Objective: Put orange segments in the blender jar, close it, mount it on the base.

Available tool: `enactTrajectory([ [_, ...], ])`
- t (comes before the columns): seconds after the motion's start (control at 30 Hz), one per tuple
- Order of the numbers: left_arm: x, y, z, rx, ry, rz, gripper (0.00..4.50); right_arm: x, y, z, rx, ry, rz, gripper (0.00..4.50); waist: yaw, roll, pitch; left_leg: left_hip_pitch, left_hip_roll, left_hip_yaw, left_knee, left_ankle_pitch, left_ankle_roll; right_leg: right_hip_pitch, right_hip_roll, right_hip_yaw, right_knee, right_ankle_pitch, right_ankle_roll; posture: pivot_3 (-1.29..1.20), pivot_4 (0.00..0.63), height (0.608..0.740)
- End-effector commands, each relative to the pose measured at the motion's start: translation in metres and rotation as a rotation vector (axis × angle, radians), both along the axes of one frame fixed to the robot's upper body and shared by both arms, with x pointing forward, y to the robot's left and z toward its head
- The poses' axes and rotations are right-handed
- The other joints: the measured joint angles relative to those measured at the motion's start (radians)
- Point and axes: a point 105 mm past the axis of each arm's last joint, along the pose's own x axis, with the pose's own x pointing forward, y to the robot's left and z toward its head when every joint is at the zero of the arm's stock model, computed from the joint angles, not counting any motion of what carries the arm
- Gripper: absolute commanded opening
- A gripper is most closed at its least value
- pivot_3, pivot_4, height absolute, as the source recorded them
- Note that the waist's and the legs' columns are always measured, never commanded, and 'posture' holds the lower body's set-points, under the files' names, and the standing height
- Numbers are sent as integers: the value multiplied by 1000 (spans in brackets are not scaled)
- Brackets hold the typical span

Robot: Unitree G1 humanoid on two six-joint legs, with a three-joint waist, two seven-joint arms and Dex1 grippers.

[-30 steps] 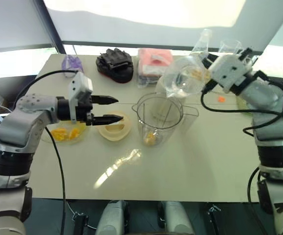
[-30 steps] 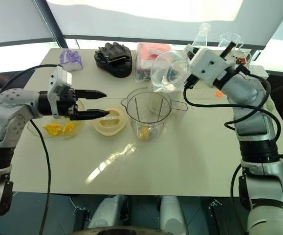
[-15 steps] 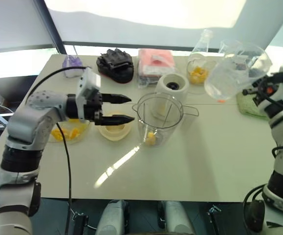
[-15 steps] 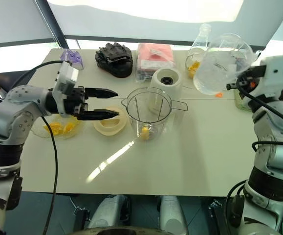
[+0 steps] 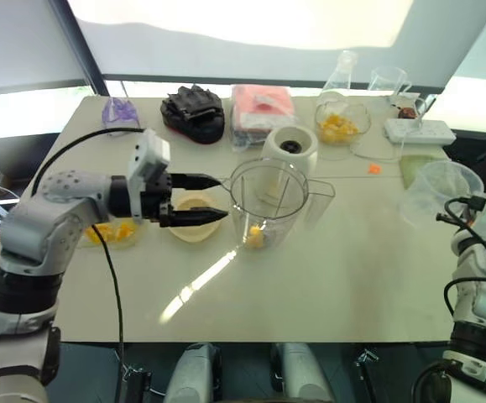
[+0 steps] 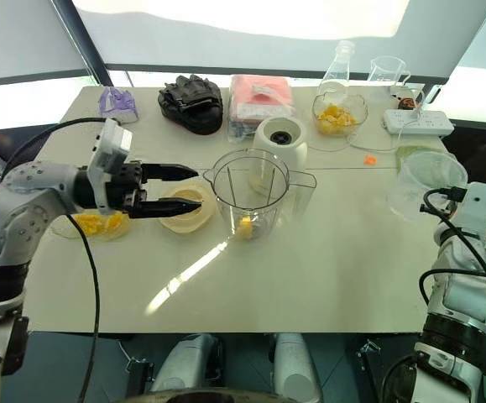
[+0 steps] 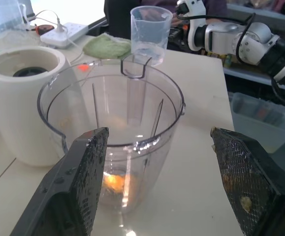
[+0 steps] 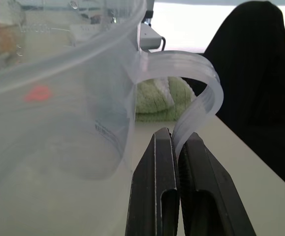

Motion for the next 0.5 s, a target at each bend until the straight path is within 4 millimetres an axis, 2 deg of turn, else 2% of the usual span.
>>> enactTrajectory([
  [0.03, 0, 8, 10, -35, -33, 52, 3440, 1, -9, -6, 42, -52, -67, 74, 0, 0, 0, 0, 0, 0, 0, 0, 0, 0, 0, 0, 0, 0, 0, 0, 150, 740],
  [0.27, 0, 10, 4, -33, -17, 75, 3440, 11, -4, -23, 83, -38, -53, 74, 0, 0, 0, 0, 1, 0, 0, 0, 0, 0, 0, 1, -1, 0, 0, 0, 150, 740],
  [0.37, 3, 10, 6, -56, -22, 93, 3440, 12, -1, -28, 83, -40, -43, 889, 0, 0, 0, 0, 1, 0, 0, 0, 0, 0, 0, 1, -1, 0, 0, 0, 150, 740],
  [0.5, 8, 11, 11, -75, -31, 110, 3440, 9, -1, -30, 62, -31, -46, 2921, -2, 0, 0, 0, 1, 0, 0, 0, 0, 0, 0, 1, -1, 0, 0, 0, 150, 740],
])
